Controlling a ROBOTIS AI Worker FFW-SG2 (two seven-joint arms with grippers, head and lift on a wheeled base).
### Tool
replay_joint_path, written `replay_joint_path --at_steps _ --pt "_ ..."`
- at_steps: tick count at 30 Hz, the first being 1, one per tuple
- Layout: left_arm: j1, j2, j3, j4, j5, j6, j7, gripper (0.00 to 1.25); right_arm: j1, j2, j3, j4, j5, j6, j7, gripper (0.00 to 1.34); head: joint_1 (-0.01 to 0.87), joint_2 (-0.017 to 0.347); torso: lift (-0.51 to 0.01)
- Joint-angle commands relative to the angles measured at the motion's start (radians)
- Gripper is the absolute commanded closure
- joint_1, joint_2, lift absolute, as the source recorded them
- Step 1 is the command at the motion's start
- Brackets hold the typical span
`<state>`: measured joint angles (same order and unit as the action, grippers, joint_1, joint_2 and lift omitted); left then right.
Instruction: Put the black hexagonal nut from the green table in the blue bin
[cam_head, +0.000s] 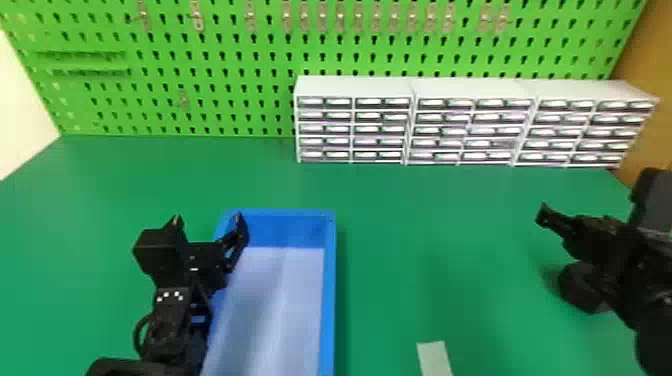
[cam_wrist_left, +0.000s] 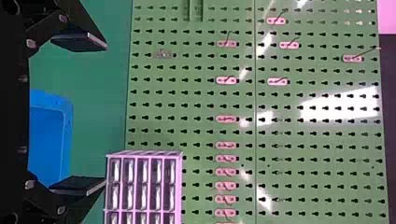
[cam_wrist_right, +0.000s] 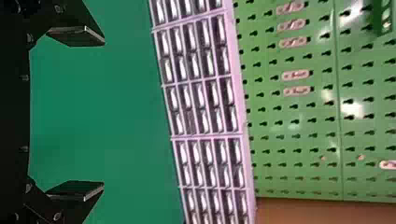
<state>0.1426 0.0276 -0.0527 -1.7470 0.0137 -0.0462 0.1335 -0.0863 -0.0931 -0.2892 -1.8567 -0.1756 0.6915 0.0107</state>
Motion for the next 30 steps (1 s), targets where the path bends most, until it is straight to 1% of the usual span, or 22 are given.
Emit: replay_joint_path --at_steps 1,7,11,17,25,30 --pt "-0.001 0.000 0.001 0.000 0.000 -0.001 0.000 0.25 -0.012 0.001 -0.034 -0.006 0.007 0.065 0.000 0.20 0.657 0.057 -0.095" --pt "0.000 0.000 0.002 0.000 -0.001 -0.001 0.000 0.25 -0.029 0.001 -0.067 -0.009 0.013 0.146 0.000 0.20 0.657 0.057 -0.095" --pt "0.000 0.000 0.002 0.000 -0.001 -0.001 0.000 0.25 -0.040 0.004 -0.085 -0.010 0.037 0.203 0.000 0.20 0.657 0.057 -0.095" --pt "0.000 0.000 0.005 -0.002 -0.001 -0.001 0.000 0.25 -0.056 0.018 -0.110 -0.018 0.074 0.275 0.000 0.20 0.657 0.057 -0.095" --pt "0.000 0.000 0.004 -0.002 -0.001 -0.001 0.000 0.25 -0.078 0.016 -0.139 -0.027 0.099 0.381 0.000 0.20 0.657 0.057 -0.095" --pt "-0.001 0.000 0.002 0.000 -0.003 -0.001 0.000 0.25 -0.081 0.013 -0.151 -0.025 0.114 0.393 0.000 0.20 0.657 0.057 -0.095"
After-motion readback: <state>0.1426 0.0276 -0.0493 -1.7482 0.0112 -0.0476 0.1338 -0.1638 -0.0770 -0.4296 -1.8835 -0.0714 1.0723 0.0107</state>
